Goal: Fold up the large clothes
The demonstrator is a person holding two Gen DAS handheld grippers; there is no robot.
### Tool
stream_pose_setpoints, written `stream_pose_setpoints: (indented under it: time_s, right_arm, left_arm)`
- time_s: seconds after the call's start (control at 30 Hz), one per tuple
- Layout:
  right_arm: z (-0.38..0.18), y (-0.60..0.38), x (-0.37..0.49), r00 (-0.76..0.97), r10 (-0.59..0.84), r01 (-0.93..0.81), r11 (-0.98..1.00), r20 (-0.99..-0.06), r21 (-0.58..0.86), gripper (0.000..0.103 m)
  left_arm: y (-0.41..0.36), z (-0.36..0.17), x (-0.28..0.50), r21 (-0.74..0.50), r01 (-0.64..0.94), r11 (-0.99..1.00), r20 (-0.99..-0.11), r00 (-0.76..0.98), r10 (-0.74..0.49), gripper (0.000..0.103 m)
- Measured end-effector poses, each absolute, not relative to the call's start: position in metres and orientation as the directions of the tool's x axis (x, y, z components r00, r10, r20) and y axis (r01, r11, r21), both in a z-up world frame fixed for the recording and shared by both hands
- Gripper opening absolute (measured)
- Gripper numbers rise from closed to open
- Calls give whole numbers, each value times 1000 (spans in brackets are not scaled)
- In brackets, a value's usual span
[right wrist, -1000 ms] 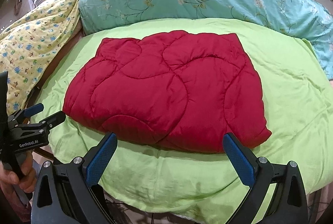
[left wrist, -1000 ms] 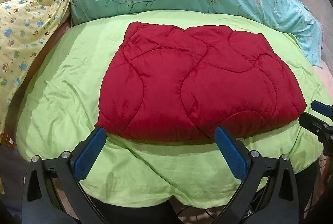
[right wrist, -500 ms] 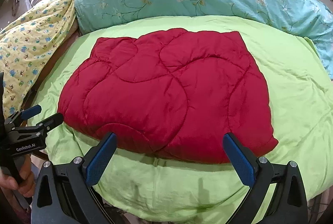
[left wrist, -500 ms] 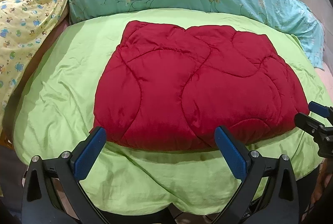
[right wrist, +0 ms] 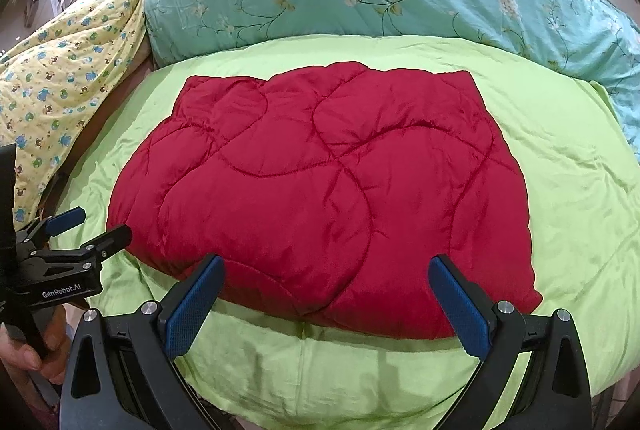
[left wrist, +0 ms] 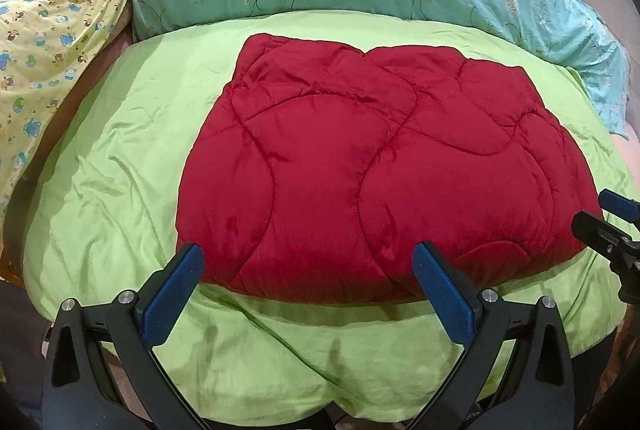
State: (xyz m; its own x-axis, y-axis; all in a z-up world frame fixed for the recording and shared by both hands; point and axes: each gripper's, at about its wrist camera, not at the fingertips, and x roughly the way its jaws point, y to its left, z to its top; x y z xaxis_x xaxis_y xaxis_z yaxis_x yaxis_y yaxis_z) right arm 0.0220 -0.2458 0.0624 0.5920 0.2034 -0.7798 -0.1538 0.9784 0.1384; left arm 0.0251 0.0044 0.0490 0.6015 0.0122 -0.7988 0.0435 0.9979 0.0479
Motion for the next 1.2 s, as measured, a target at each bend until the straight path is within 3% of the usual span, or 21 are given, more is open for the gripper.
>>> stream_pose_setpoints:
  time_s: [1.2]
  right_arm:
    - [61, -241, 37, 576, 211, -162, 976, -789, 143, 102]
  left_arm:
    - [5, 51, 35, 43, 38, 998, -797, 604, 12, 103]
